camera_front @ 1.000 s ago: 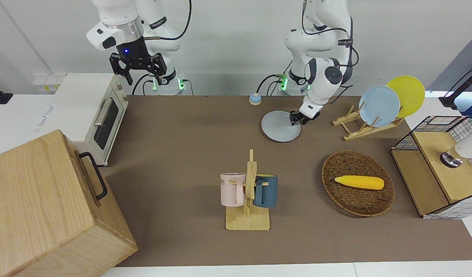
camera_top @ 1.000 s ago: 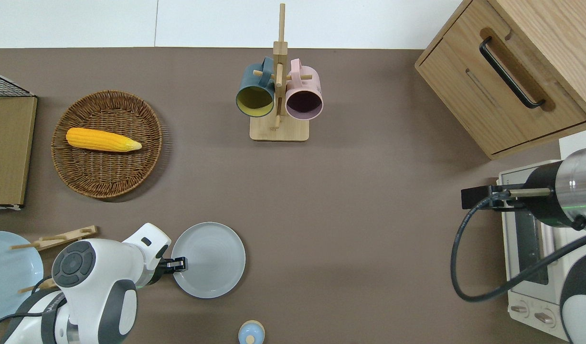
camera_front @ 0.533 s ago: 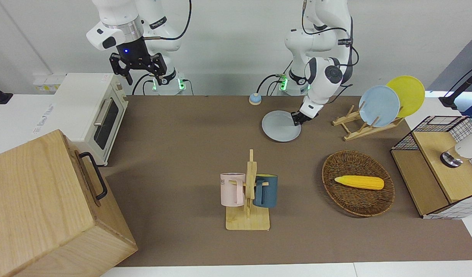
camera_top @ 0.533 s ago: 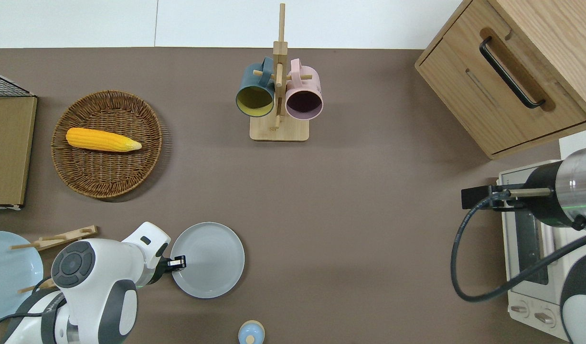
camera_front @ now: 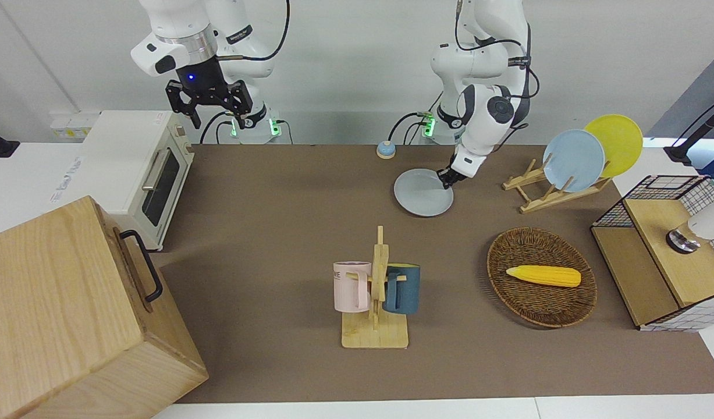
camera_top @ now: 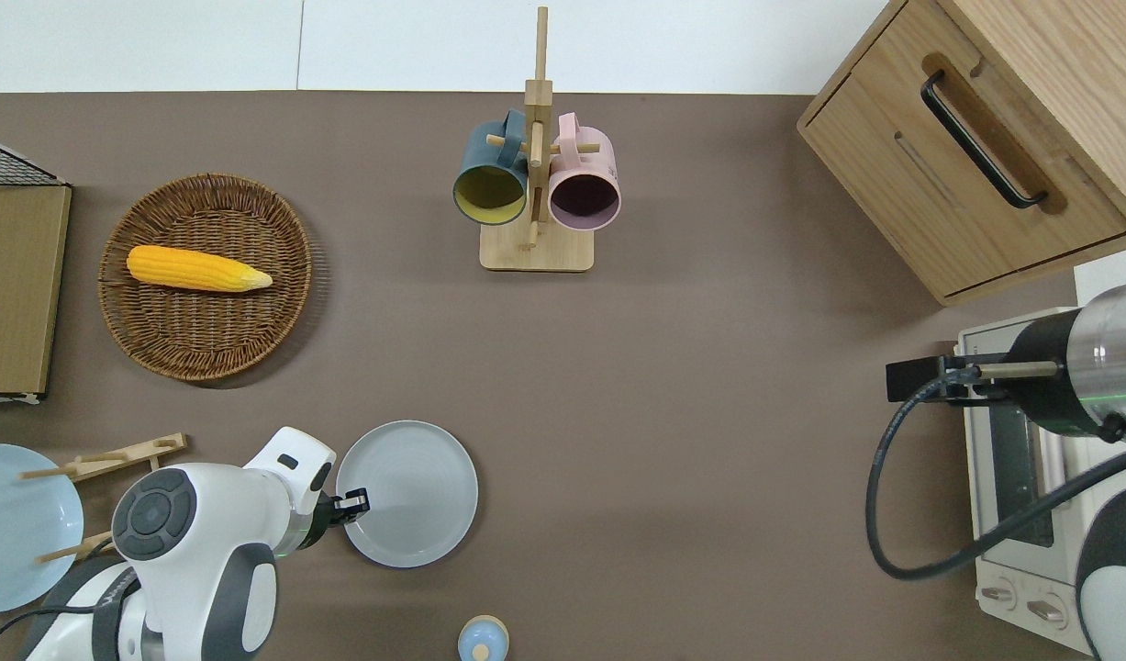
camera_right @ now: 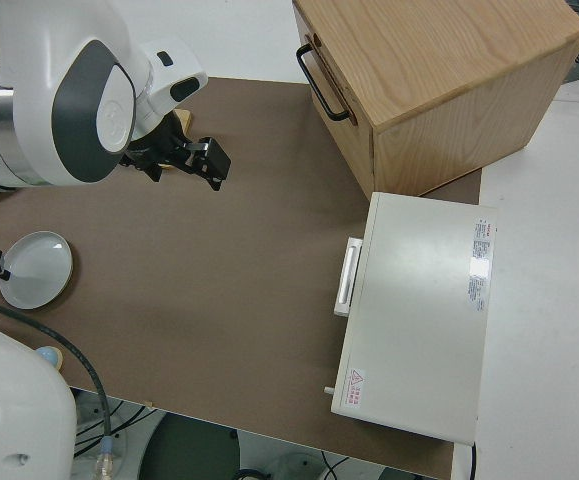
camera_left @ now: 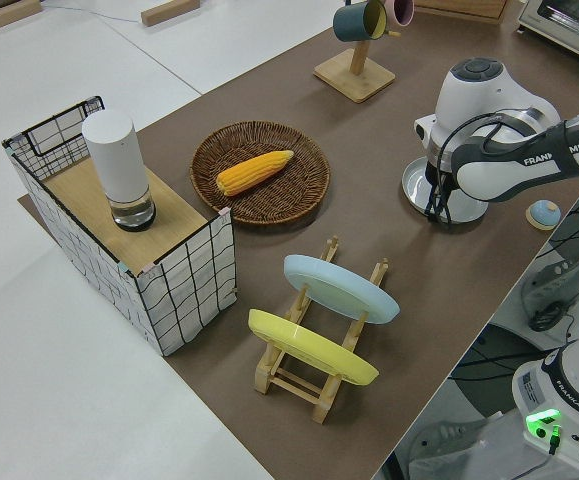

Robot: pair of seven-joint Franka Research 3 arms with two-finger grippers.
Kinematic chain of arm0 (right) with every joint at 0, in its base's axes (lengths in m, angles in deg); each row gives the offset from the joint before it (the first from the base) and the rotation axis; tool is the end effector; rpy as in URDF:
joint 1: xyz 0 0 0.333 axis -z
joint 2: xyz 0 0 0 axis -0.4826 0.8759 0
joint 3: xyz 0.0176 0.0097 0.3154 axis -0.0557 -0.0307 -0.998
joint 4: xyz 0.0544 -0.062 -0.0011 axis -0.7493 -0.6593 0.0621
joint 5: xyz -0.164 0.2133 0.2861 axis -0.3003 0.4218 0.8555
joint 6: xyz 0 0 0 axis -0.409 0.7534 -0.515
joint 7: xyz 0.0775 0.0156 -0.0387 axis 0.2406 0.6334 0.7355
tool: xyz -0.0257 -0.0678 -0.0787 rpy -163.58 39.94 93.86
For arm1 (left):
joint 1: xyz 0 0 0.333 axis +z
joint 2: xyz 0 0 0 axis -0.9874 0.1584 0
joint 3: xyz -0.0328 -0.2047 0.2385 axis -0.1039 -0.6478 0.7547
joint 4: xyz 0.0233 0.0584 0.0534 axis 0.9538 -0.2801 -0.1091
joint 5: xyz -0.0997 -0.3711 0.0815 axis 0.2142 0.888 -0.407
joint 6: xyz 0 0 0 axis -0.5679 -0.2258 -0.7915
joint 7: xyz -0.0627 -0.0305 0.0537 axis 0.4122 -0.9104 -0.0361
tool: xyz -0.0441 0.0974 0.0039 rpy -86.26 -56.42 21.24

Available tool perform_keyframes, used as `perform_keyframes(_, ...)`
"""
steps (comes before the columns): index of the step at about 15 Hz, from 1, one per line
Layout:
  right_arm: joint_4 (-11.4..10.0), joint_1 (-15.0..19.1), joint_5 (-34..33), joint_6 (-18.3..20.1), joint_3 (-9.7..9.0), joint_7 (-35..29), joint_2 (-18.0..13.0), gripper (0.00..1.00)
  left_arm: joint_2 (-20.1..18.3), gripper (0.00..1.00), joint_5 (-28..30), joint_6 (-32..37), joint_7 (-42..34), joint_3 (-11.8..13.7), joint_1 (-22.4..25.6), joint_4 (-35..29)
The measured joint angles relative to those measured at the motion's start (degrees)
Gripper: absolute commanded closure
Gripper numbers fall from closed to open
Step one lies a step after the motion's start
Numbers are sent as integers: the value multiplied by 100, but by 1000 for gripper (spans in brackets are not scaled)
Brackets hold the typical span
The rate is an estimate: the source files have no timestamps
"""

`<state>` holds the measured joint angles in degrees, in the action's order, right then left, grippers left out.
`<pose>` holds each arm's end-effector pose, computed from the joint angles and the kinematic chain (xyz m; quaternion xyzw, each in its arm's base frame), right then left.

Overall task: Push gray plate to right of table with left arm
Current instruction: 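Push the gray plate with the left gripper away from the basket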

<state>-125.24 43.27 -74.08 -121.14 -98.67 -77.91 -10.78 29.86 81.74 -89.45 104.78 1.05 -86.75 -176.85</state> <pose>0.5061 0.0786 0.6527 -0.9996 0.0266 0.0020 0.0042 0.3917 -0.1021 0.2992 0.9867 0.1361 -0.0693 0.0554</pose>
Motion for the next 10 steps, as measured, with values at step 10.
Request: perform_keyframes(10, 0, 0, 0, 0, 0, 0, 0, 5, 16, 1000, 680, -306, 1607, -755, -648, 4)
